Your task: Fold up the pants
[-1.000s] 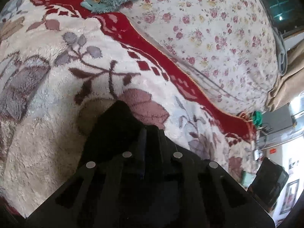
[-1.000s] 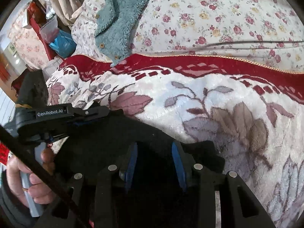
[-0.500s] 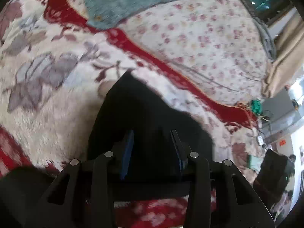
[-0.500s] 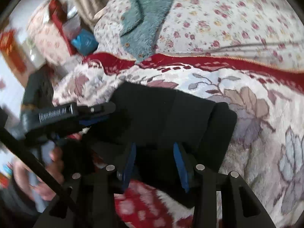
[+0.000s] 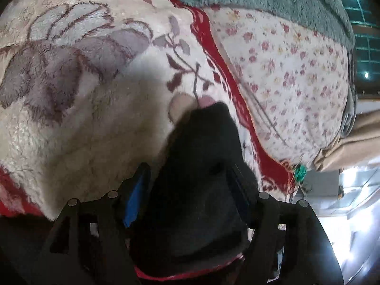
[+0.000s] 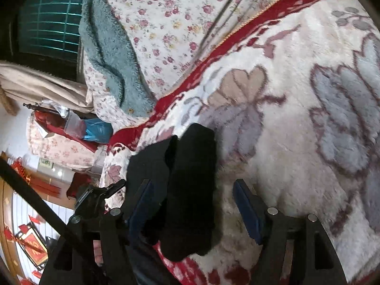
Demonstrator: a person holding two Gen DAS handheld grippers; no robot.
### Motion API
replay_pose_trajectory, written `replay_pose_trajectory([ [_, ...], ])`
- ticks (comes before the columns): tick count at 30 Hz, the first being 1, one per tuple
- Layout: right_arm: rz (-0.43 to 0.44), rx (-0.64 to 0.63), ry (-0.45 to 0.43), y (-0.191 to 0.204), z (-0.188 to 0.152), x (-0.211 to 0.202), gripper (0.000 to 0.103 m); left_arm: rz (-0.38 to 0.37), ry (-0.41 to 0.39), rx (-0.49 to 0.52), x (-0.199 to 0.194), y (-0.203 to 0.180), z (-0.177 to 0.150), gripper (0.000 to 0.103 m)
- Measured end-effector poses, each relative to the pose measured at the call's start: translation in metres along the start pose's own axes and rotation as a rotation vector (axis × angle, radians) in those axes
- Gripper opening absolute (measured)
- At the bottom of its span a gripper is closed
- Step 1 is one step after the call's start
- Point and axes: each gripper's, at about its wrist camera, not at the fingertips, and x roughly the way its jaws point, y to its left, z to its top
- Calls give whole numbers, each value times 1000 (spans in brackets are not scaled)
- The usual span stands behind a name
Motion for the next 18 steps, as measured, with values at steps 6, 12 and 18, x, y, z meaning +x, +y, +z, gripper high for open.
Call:
replay_pose_trajectory([
  [6,31,-91,128,19,-5,26,72,52,25,64,10,-14,-4,72],
  [12,-16,-135,154,26,-3,40,56,100,10,129,13,-23,-10,49],
  [18,-32,-249,120,40,1,26,34,123,-33,243,6,-44,-25,28],
])
